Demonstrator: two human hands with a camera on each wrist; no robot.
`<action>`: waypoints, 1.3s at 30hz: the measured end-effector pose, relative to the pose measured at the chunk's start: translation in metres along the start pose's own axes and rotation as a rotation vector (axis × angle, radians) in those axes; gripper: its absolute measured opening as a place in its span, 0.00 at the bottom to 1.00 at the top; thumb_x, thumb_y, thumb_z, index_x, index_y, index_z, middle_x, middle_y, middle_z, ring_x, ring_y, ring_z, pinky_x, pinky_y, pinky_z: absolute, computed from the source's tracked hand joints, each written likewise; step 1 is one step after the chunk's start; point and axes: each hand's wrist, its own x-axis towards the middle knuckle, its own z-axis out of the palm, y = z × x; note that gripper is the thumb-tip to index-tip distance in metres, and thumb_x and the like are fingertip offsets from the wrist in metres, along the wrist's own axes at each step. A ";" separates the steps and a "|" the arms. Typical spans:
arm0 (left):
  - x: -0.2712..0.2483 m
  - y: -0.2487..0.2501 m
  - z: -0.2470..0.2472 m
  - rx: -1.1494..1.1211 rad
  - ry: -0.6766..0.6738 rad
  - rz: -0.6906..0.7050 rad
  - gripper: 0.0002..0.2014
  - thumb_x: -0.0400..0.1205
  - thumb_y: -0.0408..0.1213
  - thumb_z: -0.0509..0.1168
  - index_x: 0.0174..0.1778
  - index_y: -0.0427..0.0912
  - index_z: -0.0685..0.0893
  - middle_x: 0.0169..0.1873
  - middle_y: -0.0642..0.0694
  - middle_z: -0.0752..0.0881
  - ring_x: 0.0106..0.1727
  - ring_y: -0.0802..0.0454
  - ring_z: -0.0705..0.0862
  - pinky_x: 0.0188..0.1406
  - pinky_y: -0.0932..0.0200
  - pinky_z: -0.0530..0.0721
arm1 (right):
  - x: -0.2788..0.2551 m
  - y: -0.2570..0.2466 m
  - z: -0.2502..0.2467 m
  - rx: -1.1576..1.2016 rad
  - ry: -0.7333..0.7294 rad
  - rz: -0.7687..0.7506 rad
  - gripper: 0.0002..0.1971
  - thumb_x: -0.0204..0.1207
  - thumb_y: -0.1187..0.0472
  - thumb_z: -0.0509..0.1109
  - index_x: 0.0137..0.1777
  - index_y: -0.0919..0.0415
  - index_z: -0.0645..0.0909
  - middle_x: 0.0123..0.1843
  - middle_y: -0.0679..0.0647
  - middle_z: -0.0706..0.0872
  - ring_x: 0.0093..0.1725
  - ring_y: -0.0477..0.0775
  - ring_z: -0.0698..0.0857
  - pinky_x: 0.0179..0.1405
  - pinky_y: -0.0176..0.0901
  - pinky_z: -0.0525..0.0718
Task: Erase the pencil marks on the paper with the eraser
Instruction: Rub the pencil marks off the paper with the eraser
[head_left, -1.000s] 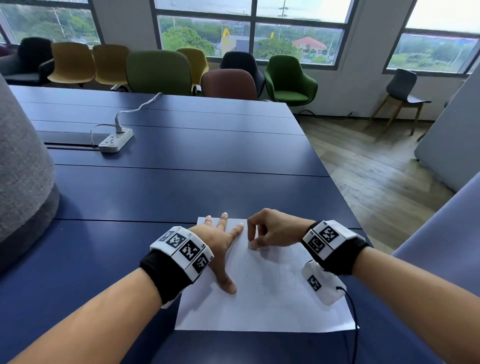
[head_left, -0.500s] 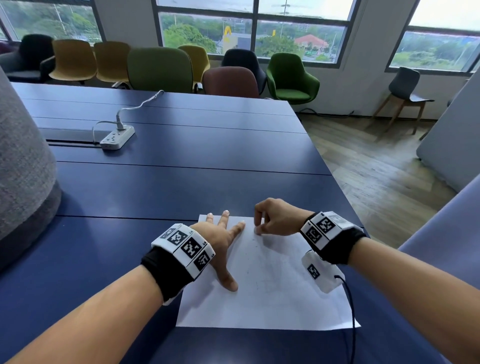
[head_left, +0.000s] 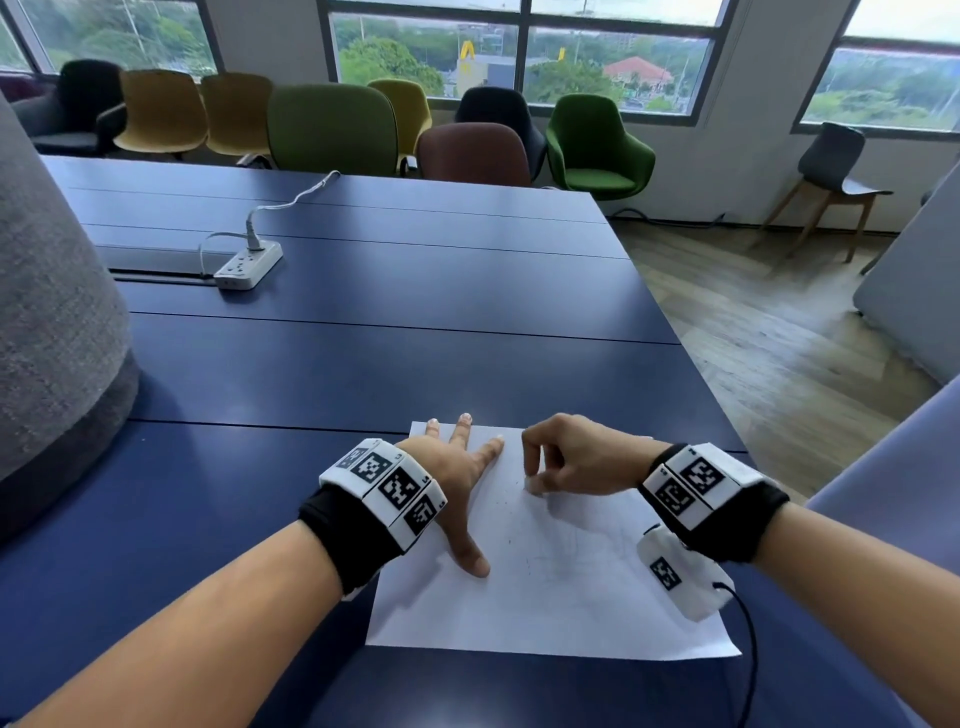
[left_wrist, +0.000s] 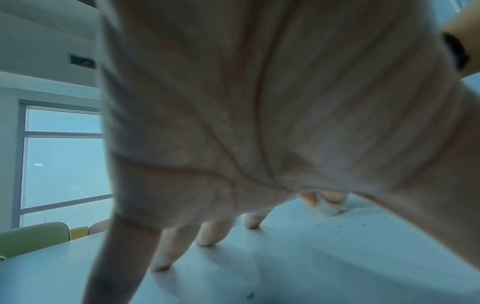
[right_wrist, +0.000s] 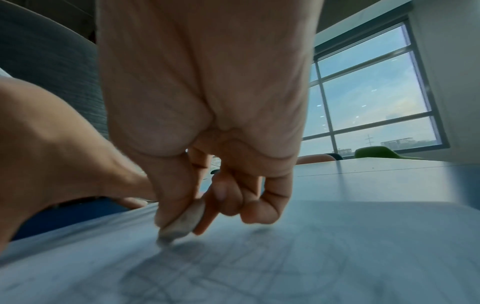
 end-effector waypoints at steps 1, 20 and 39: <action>0.000 0.000 0.000 0.002 -0.003 -0.001 0.74 0.55 0.71 0.78 0.83 0.60 0.30 0.84 0.44 0.29 0.84 0.31 0.36 0.80 0.28 0.52 | -0.003 -0.002 0.000 -0.009 -0.050 -0.011 0.05 0.74 0.56 0.75 0.40 0.51 0.81 0.30 0.43 0.79 0.28 0.40 0.76 0.28 0.29 0.72; 0.000 -0.001 0.000 -0.019 0.018 0.034 0.71 0.56 0.68 0.80 0.78 0.72 0.29 0.83 0.40 0.29 0.83 0.27 0.36 0.78 0.27 0.59 | 0.000 0.006 -0.004 0.026 0.089 0.026 0.05 0.74 0.58 0.75 0.41 0.53 0.81 0.31 0.43 0.81 0.29 0.40 0.78 0.29 0.30 0.74; 0.000 -0.001 0.000 -0.044 0.003 0.045 0.71 0.56 0.66 0.81 0.78 0.73 0.28 0.83 0.42 0.27 0.82 0.27 0.32 0.80 0.27 0.54 | -0.008 -0.009 0.003 -0.022 0.007 -0.052 0.05 0.73 0.58 0.76 0.41 0.50 0.82 0.30 0.42 0.79 0.28 0.39 0.77 0.27 0.26 0.71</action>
